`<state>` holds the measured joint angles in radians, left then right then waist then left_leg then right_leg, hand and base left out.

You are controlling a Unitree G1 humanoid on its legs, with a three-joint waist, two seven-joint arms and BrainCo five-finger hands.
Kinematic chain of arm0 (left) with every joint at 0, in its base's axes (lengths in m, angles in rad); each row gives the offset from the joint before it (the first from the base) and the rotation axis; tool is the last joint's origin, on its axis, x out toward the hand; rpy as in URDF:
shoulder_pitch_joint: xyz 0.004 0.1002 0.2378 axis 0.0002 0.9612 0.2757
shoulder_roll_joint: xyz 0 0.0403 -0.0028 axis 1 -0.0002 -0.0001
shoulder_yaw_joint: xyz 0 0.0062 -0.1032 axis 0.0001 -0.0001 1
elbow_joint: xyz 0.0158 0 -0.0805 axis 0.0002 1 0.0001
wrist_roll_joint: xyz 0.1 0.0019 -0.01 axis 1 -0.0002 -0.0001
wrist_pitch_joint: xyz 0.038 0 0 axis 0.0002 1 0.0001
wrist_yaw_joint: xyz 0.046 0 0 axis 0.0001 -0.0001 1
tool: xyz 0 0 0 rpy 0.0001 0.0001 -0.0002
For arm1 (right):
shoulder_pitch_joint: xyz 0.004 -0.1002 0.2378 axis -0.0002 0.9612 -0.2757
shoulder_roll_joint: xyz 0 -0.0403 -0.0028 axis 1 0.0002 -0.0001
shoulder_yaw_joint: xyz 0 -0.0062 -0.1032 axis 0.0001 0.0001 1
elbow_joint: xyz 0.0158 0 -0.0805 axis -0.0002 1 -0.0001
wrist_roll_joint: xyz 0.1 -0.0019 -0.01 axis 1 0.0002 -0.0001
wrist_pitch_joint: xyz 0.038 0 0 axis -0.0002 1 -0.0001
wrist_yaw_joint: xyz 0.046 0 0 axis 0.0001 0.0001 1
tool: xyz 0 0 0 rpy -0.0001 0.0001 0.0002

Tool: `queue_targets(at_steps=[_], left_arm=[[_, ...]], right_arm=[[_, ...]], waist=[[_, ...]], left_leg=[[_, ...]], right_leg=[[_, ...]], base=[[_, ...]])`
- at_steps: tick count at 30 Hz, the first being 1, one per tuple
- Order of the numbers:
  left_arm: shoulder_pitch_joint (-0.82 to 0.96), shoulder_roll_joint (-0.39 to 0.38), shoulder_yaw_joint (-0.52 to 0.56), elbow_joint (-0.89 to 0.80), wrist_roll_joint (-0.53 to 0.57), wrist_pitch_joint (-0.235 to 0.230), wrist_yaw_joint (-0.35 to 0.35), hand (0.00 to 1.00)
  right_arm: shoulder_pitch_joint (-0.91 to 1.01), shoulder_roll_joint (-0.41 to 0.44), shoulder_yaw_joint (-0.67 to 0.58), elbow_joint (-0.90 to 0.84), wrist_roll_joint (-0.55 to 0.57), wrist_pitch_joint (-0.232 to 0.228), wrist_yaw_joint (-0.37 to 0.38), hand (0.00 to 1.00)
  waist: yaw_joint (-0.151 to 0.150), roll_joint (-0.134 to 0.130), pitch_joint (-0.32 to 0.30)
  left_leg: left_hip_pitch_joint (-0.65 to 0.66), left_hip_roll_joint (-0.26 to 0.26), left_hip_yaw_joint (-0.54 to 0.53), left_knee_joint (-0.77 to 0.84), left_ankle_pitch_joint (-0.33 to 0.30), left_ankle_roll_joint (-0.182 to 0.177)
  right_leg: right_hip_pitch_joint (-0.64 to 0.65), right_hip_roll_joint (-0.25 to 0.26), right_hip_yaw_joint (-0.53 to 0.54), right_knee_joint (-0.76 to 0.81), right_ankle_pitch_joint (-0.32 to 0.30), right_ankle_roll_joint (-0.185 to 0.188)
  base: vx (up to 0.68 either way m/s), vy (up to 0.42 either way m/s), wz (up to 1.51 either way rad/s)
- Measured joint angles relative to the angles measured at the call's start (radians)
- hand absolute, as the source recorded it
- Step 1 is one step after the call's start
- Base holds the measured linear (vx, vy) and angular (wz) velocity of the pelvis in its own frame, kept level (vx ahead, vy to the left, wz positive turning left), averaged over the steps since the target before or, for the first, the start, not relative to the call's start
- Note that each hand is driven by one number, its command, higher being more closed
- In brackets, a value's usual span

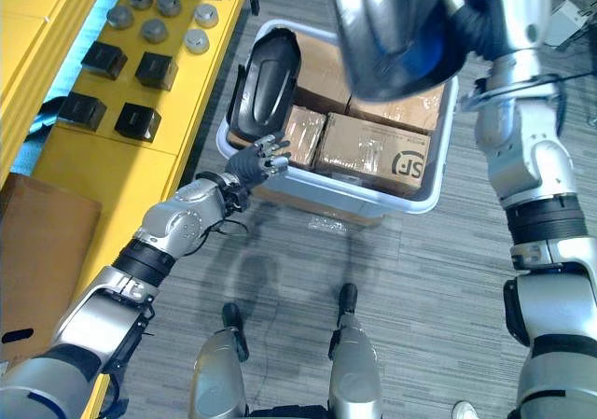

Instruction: Walk over and take plastic housings, then place them on the shelf

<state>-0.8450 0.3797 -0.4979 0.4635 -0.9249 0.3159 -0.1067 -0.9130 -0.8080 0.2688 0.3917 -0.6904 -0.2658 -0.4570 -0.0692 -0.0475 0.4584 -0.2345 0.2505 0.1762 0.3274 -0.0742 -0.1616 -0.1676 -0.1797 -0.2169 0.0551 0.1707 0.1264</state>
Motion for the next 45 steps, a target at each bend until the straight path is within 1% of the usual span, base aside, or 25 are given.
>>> queue_targets(at_steps=[1, 2, 3, 4, 5, 6, 8, 9, 10, 14, 16, 18, 21, 26, 28, 29, 32, 33, 34, 36, 39, 42, 45], left_arm=[[0.001, -0.01, -0.023, 0.0, -0.053, 0.006, -0.001, 0.0], [0.002, -0.017, -0.03, 0.0, -0.077, 0.007, -0.002, 0.0], [0.007, -0.031, -0.033, 0.003, -0.142, 0.007, -0.002, 0.0], [0.014, -0.043, -0.036, 0.003, -0.205, 0.001, -0.004, 0.0], [0.017, -0.048, -0.04, 0.003, -0.227, -0.005, -0.005, 0.0], [0.024, -0.054, -0.054, 0.011, -0.257, -0.021, -0.011, 0.0], [0.034, -0.063, -0.073, 0.034, -0.277, -0.043, -0.016, 0.0], [0.048, -0.07, -0.074, 0.038, -0.3, -0.068, -0.026, 0.0], [0.053, -0.073, -0.073, 0.038, -0.32, -0.082, -0.031, 0.0], [0.059, -0.094, -0.068, 0.034, -0.415, -0.18, -0.077, 0.0], [0.06, -0.095, -0.065, 0.029, -0.446, -0.188, -0.101, 0.0], [0.06, -0.094, -0.061, 0.028, -0.451, -0.192, -0.107, 0.0], [0.066, -0.099, -0.056, 0.028, -0.452, -0.192, -0.111, 0.0], [0.069, -0.112, -0.052, 0.025, -0.447, -0.191, -0.106, 0.0], [0.073, -0.111, -0.043, 0.004, -0.41, -0.18, -0.069, 0.0], [0.073, -0.113, -0.037, 0.001, -0.397, -0.177, -0.061, 0.0], [0.088, -0.112, -0.029, -0.015, -0.309, -0.166, -0.007, 0.0], [0.105, -0.114, -0.03, -0.015, -0.265, -0.158, 0.018, 1.0], [0.113, -0.114, -0.032, -0.015, -0.242, -0.154, 0.027, 1.0], [0.135, -0.114, -0.037, -0.015, -0.185, -0.131, 0.057, 1.0], [0.141, -0.112, -0.038, -0.015, -0.097, -0.115, 0.07, 1.0], [0.144, -0.109, -0.05, -0.013, -0.056, -0.111, 0.071, 1.0], [0.144, -0.103, -0.053, -0.001, -0.059, -0.122, 0.075, 1.0]], right_arm=[[0.03, 0.0, 0.012, -0.014, -0.029, -0.023, 0.001, 1.0], [0.046, 0.0, 0.019, -0.02, -0.037, -0.034, 0.001, 1.0], [0.067, 0.001, 0.039, -0.025, -0.056, -0.051, 0.004, 1.0], [0.088, 0.002, 0.046, -0.027, -0.075, -0.07, 0.01, 1.0], [0.096, 0.002, 0.05, -0.027, -0.079, -0.077, 0.014, 1.0], [0.116, 0.002, 0.05, -0.027, -0.082, -0.083, 0.024, 1.0], [0.135, 0.002, 0.05, -0.027, -0.094, -0.086, 0.03, 1.0], [0.142, 0.002, 0.05, -0.027, -0.103, -0.088, 0.038, 1.0], [0.148, 0.002, 0.05, -0.027, -0.11, -0.09, 0.042, 1.0], [0.178, 0.003, 0.096, -0.027, -0.12, -0.103, 0.065, 1.0], [0.192, 0.004, 0.1, -0.026, -0.119, -0.1, 0.065, 1.0], [0.193, 0.004, 0.104, -0.026, -0.119, -0.1, 0.063, 1.0], [0.204, 0.005, 0.107, -0.026, -0.119, -0.098, 0.062, 1.0], [0.232, 0.005, 0.107, -0.026, -0.118, -0.08, 0.061, 1.0], [0.241, 0.005, 0.107, -0.025, -0.118, -0.08, 0.051, 1.0], [0.241, 0.005, 0.107, -0.025, -0.118, -0.08, 0.046, 1.0], [0.242, 0.016, 0.107, -0.026, -0.118, -0.081, 0.039, 1.0], [0.248, 0.026, 0.108, -0.026, -0.118, -0.082, 0.039, 1.0], [0.253, 0.03, 0.109, -0.027, -0.118, -0.082, 0.039, 1.0], [0.273, 0.039, 0.116, -0.029, -0.118, -0.086, 0.039, 1.0], [0.278, 0.051, 0.116, -0.029, -0.118, -0.087, 0.037, 1.0], [0.278, 0.062, 0.116, -0.034, -0.112, -0.088, 0.016, 1.0], [0.278, 0.071, 0.115, -0.078, -0.087, -0.096, 0.014, 1.0]], waist=[[0.001, -0.001, 0.0], [0.002, -0.001, -0.001], [0.002, -0.001, -0.001], [0.002, -0.001, -0.009], [0.001, -0.001, -0.014], [0.0, 0.0, -0.025], [-0.001, 0.003, -0.043], [-0.002, 0.003, -0.055], [-0.001, 0.004, -0.061], [0.001, 0.004, -0.106], [0.002, 0.005, -0.106], [0.002, 0.005, -0.108], [0.003, 0.006, -0.127], [0.006, 0.008, -0.153], [0.006, 0.008, -0.156], [0.007, 0.008, -0.156], [0.008, 0.008, -0.156], [0.008, 0.008, -0.164], [0.008, 0.009, -0.173], [0.015, 0.008, -0.192], [0.027, 0.007, -0.193], [0.027, 0.007, -0.193], [0.028, 0.007, -0.193]], left_leg=[[0.009, -0.001, 0.0, -0.003, 0.0, 0.0], [0.014, -0.001, 0.0, -0.004, 0.0, 0.0], [0.024, -0.002, 0.001, -0.007, 0.0, 0.0], [0.024, -0.003, 0.001, -0.01, 0.0, 0.0], [0.024, -0.003, 0.002, -0.013, 0.0, 0.0], [0.026, -0.004, 0.002, -0.02, 0.001, -0.002], [0.027, -0.005, 0.003, -0.026, 0.002, -0.003], [0.03, -0.006, 0.005, -0.031, 0.003, -0.004], [0.034, -0.006, 0.007, -0.035, 0.004, -0.005], [0.05, -0.007, 0.022, -0.051, 0.007, -0.007], [0.067, -0.009, 0.023, -0.058, 0.007, -0.007], [0.077, -0.01, 0.024, -0.062, 0.007, -0.007], [0.078, -0.016, 0.023, -0.076, 0.01, -0.007], [0.078, -0.018, 0.023, -0.078, 0.011, -0.007], [0.08, -0.018, 0.023, -0.078, 0.011, -0.007], [0.08, -0.018, 0.022, -0.078, 0.011, -0.007], [0.09, -0.019, 0.022, -0.082, 0.011, -0.007], [0.097, -0.02, 0.022, -0.089, 0.011, -0.007], [0.097, -0.021, 0.022, -0.091, 0.012, -0.008], [0.096, -0.021, 0.021, -0.093, 0.012, -0.008], [0.097, -0.022, 0.02, -0.093, 0.012, -0.008], [0.098, -0.024, 0.007, -0.093, 0.013, -0.009], [0.097, -0.025, 0.0, -0.097, 0.017, -0.01]], right_leg=[[0.013, 0.0, -0.001, -0.005, 0.0, 0.0], [0.017, 0.0, -0.001, -0.006, 0.0, 0.0], [0.028, 0.0, -0.001, -0.01, -0.001, 0.0], [0.029, 0.0, -0.001, -0.014, -0.001, 0.0], [0.029, 0.0, -0.001, -0.017, -0.001, 0.0], [0.029, 0.0, -0.001, -0.021, -0.001, 0.0], [0.028, 0.0, -0.002, -0.024, -0.001, 0.0], [0.028, 0.0, -0.002, -0.026, -0.001, 0.0], [0.028, 0.0, -0.001, -0.026, -0.001, 0.0], [0.031, -0.001, 0.003, -0.029, -0.001, 0.0], [0.049, -0.002, 0.002, -0.033, -0.001, 0.001], [0.059, -0.003, 0.002, -0.039, -0.001, 0.001], [0.062, -0.005, -0.002, -0.052, -0.001, 0.001], [0.063, -0.006, -0.004, -0.053, -0.001, 0.001], [0.065, -0.006, -0.005, -0.054, -0.001, 0.001], [0.065, -0.007, -0.005, -0.054, -0.001, 0.001], [0.077, -0.007, -0.006, -0.058, -0.001, 0.001], [0.086, -0.007, -0.008, -0.065, -0.001, 0.002], [0.086, -0.007, -0.009, -0.067, -0.001, 0.002], [0.086, -0.006, -0.011, -0.07, -0.001, 0.002], [0.088, -0.007, -0.011, -0.07, 0.0, 0.003], [0.098, -0.007, -0.021, -0.072, 0.0, 0.002], [0.099, -0.007, -0.025, -0.074, 0.0, 0.002]], base=[[0.0, 0.0, 0.0], [0.0, 0.0, 0.0], [0.0, 0.0, 0.0], [0.0, 0.0, 0.0], [0.0, 0.0, 0.0], [0.0, 0.0, 0.0], [0.0, 0.0, 0.0], [0.04, 0.014, -0.03], [0.05, 0.016, -0.06], [0.04, 0.016, -0.04], [0.0, 0.0, 0.0], [0.0, 0.0, 0.0], [-0.01, 0.009, 0.03], [0.0, 0.003, 0.01], [0.0, 0.0, 0.0], [0.0, 0.0, 0.0], [0.0, 0.0, 0.0], [0.0, 0.0, 0.0], [0.01, 0.011, 0.04], [0.0, 0.0, 0.0], [0.0, 0.0, 0.0], [-0.02, 0.014, 0.09], [-0.01, 0.007, 0.05]])
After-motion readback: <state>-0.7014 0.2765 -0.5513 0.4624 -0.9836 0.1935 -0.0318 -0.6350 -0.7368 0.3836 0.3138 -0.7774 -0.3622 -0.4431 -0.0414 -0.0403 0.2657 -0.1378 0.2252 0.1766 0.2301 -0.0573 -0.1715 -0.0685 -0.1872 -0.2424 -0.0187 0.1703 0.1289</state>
